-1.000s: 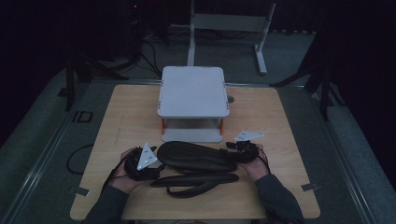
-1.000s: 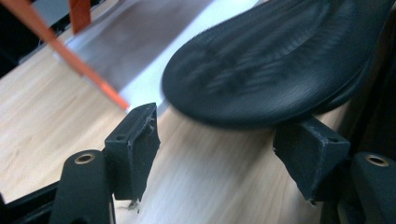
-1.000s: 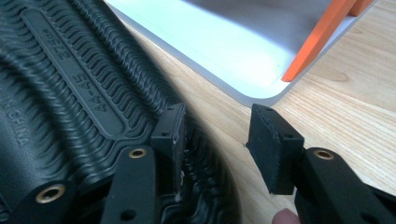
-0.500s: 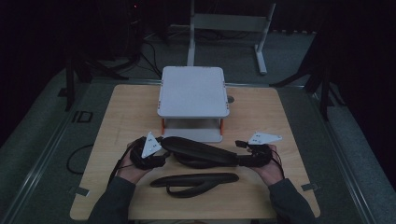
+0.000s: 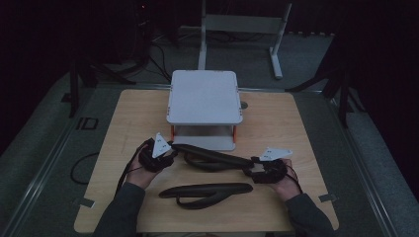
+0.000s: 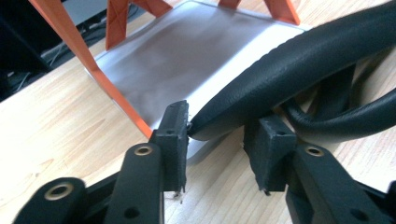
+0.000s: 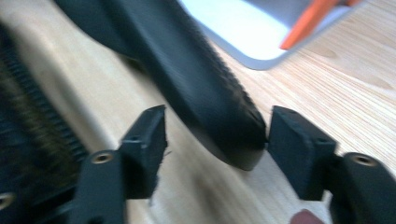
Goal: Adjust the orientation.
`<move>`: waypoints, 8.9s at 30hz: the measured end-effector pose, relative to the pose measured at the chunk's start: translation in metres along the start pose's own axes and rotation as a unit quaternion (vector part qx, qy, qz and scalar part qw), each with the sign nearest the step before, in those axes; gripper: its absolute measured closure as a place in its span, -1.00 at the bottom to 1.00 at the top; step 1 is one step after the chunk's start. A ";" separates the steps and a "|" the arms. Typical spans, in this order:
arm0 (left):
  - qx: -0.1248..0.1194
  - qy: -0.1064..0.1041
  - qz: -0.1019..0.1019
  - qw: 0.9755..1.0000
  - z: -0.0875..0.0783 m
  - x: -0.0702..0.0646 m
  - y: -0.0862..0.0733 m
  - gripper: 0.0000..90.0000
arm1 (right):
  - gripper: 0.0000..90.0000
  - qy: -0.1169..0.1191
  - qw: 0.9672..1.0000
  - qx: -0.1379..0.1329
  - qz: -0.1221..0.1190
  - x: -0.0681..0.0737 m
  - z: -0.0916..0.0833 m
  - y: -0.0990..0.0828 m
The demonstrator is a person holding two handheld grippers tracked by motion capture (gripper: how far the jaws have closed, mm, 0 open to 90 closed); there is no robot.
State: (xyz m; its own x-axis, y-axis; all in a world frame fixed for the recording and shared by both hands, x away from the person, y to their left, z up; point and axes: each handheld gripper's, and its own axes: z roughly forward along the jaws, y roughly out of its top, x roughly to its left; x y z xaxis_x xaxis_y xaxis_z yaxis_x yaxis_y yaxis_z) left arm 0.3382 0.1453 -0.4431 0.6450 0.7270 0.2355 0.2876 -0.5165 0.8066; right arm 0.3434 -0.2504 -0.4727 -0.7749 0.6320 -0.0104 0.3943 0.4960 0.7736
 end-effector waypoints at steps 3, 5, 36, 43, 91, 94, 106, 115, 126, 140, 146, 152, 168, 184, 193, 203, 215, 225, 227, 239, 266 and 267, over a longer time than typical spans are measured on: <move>0.002 0.004 -0.004 1.000 0.001 0.001 -0.001 0.51 | 0.24 -0.017 1.000 -0.013 0.023 -0.006 -0.001 0.001; -0.005 -0.001 -0.021 1.000 -0.002 0.004 0.000 0.54 | 0.41 -0.016 0.999 -0.024 0.038 -0.009 -0.004 0.003; -0.004 0.015 -0.071 0.997 -0.057 0.006 -0.028 0.09 | -0.03 0.013 0.998 -0.013 0.057 0.006 -0.017 0.016; -0.020 0.005 -0.078 0.997 -0.071 -0.002 -0.032 0.07 | -0.04 0.005 0.998 -0.030 0.052 0.012 -0.043 0.007; 0.003 -0.115 -0.021 0.993 -0.090 -0.060 -0.049 -0.01 | -0.13 0.136 0.986 0.001 -0.101 0.077 -0.029 0.020; 0.018 -0.114 -0.015 0.993 -0.078 -0.059 -0.049 0.22 | -0.10 0.136 0.986 -0.005 -0.100 0.074 -0.029 0.022; 0.020 -0.094 -0.041 0.994 -0.057 -0.045 -0.035 0.39 | -0.16 0.079 0.988 0.010 -0.131 0.071 -0.017 0.031; 0.001 -0.102 -0.049 0.994 -0.048 -0.043 -0.019 0.45 | -0.17 0.044 0.980 -0.013 -0.195 0.089 0.004 0.054; -0.010 -0.105 -0.052 0.993 -0.037 -0.043 0.004 0.35 | 0.16 0.018 0.984 -0.034 -0.177 0.081 -0.003 0.050; -0.048 -0.080 -0.079 0.992 -0.027 -0.046 0.022 0.14 | 0.81 -0.004 0.997 -0.049 -0.054 0.044 -0.035 0.013; -0.033 -0.035 -0.099 0.994 -0.024 -0.045 0.022 0.05 | 0.82 -0.045 0.998 -0.042 -0.030 0.032 -0.047 0.000; 0.007 0.021 -0.102 0.995 0.001 -0.055 0.027 -0.14 | 0.82 -0.076 0.996 -0.043 0.010 0.014 -0.057 -0.010; 0.050 0.060 -0.192 0.978 0.053 -0.039 0.028 -0.80 | 0.81 -0.087 0.995 -0.046 0.017 0.005 -0.062 -0.014; 0.060 0.087 -0.219 0.970 0.062 -0.037 0.025 -0.38 | 0.80 -0.102 0.993 -0.058 0.031 -0.001 -0.070 -0.017; 0.052 0.080 -0.184 0.978 0.049 -0.039 0.026 0.03 | 0.80 -0.106 0.992 -0.063 0.035 -0.003 -0.072 -0.017; 0.057 0.025 -0.128 0.990 0.032 -0.034 0.021 0.15 | 0.80 -0.102 0.993 -0.054 0.032 0.008 -0.058 -0.011; 0.037 -0.018 -0.088 0.995 0.024 -0.052 0.017 0.12 | 0.81 -0.128 0.990 -0.031 0.048 0.022 -0.016 0.015; 0.031 -0.013 -0.108 0.994 0.030 -0.058 0.021 -0.06 | 0.81 -0.155 0.986 0.001 0.053 0.026 0.021 0.024; 0.033 -0.008 -0.113 0.993 0.030 -0.059 0.022 -0.20 | 0.80 -0.155 0.987 0.005 0.051 0.026 0.024 0.025; 0.013 -0.015 -0.129 0.991 0.013 -0.070 0.029 -0.38 | 0.75 -0.150 0.987 0.016 0.057 0.026 0.024 0.024; 0.030 -0.047 -0.127 0.990 0.012 -0.141 0.034 -0.16 | 0.44 -0.099 0.993 0.000 0.058 0.031 0.004 0.018; 0.037 -0.055 -0.139 0.988 0.019 -0.145 0.035 -0.17 | 0.47 -0.099 0.993 0.000 0.058 0.031 0.003 0.018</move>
State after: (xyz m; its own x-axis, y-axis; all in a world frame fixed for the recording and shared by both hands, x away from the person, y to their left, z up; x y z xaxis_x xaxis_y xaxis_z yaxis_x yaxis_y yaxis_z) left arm 0.2685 0.0133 -0.4594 0.6056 0.7940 -0.0537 0.5129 -0.3378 0.7892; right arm 0.3282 -0.2204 -0.4608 -0.6118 0.7896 -0.0466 0.4750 0.4139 0.7766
